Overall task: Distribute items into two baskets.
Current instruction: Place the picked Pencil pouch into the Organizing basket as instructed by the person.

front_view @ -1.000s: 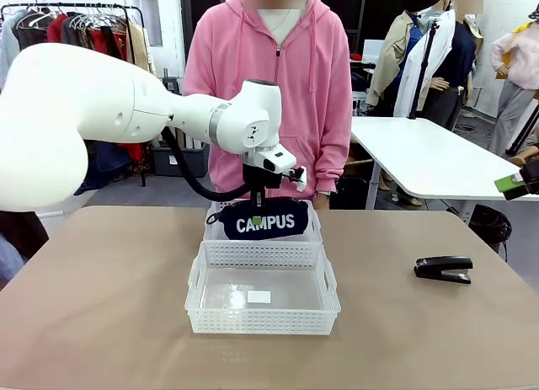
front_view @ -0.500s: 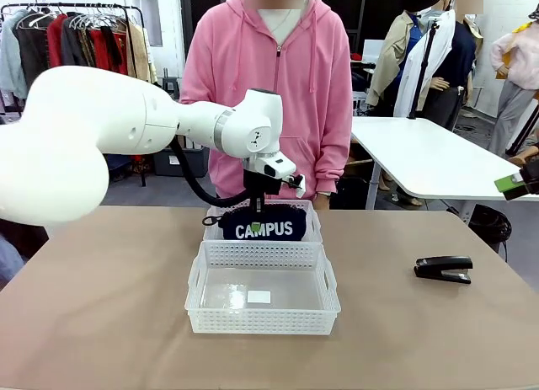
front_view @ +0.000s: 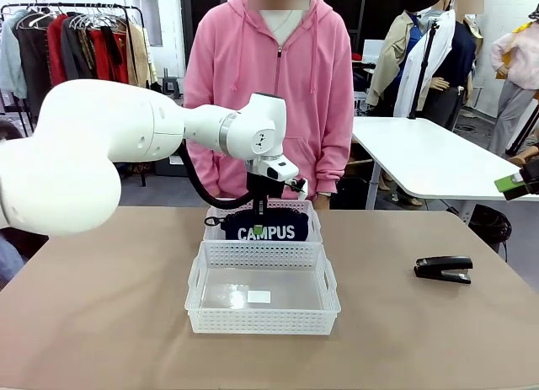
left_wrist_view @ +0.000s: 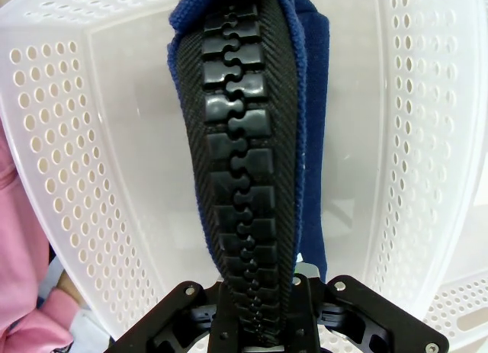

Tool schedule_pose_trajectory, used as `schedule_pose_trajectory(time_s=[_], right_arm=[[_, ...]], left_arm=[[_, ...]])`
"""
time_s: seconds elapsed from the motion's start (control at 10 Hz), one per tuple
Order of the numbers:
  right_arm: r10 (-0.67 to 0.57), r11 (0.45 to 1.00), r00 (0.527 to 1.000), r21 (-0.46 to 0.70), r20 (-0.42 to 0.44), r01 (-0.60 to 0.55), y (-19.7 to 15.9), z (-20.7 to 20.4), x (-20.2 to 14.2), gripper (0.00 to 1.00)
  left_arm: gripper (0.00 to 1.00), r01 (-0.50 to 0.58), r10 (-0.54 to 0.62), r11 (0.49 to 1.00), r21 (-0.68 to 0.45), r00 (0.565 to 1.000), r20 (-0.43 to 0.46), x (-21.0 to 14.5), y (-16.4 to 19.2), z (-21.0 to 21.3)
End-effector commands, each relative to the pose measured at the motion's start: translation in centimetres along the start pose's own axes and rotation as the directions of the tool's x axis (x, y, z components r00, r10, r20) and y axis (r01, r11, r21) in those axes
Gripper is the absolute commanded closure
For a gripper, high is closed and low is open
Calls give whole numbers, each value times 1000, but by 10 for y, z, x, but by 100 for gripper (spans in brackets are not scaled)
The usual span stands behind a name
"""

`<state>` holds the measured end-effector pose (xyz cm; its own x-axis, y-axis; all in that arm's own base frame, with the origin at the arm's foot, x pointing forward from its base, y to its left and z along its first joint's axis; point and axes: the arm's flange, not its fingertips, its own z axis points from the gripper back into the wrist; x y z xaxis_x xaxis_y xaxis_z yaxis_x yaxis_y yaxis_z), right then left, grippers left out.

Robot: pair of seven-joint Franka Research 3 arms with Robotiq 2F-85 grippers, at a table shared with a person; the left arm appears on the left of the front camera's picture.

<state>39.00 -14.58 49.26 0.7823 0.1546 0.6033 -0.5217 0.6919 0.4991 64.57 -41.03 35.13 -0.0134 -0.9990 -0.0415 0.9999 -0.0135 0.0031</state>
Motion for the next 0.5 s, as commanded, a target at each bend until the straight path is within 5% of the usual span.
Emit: schedule_pose_trajectory(time_s=[0.0, 0.4], right_arm=[[7, 1000, 1000, 12, 12, -7, 1, 1, 2, 0], [7, 1000, 1000, 12, 12, -7, 1, 1, 2, 0]], left_arm=[[95, 25, -25, 1000, -2, 1000, -17, 5, 11, 4], [16, 28, -28, 1000, -14, 1000, -13, 2, 12, 6]])
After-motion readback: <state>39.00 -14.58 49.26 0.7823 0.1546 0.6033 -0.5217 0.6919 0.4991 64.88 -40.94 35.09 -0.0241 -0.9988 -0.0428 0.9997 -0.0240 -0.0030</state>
